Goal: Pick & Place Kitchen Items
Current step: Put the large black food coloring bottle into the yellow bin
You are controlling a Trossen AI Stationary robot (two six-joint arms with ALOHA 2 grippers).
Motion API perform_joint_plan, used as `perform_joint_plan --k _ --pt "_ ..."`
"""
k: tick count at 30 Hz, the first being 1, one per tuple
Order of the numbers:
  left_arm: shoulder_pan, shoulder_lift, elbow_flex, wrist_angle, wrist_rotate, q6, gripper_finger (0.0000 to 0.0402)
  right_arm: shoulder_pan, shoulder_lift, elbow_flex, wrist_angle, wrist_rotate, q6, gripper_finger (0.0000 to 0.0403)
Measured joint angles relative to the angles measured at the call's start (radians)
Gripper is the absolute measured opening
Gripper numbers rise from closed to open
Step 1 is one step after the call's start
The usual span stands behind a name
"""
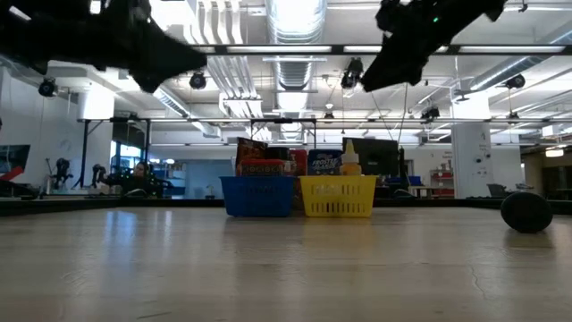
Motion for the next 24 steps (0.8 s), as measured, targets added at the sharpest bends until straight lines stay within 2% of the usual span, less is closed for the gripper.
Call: perform_joint_plan --k 4,10,18,24 --pt "0.021 -0.003 0.019 -0.215 -0.066 -0.064 0.0108 0.054 -0.074 0.027 -0.145 0.013 0.049 0.0152" --pt "0.052 -0.003 0.118 -0.513 -0.088 -0.035 0.0108 0.190 -0.154 0.047 -0.351 0.151 0.221 0.0129" --pt "0.052 -0.002 0.135 -0.519 -0.086 0.043 0.0108 0.389 -0.172 0.026 -0.514 0.262 0.530 0.0125" --pt "0.052 -0.001 0.134 -0.525 -0.083 0.044 0.0108 0.500 -0.173 0.036 -0.650 0.223 0.781 0.0141"
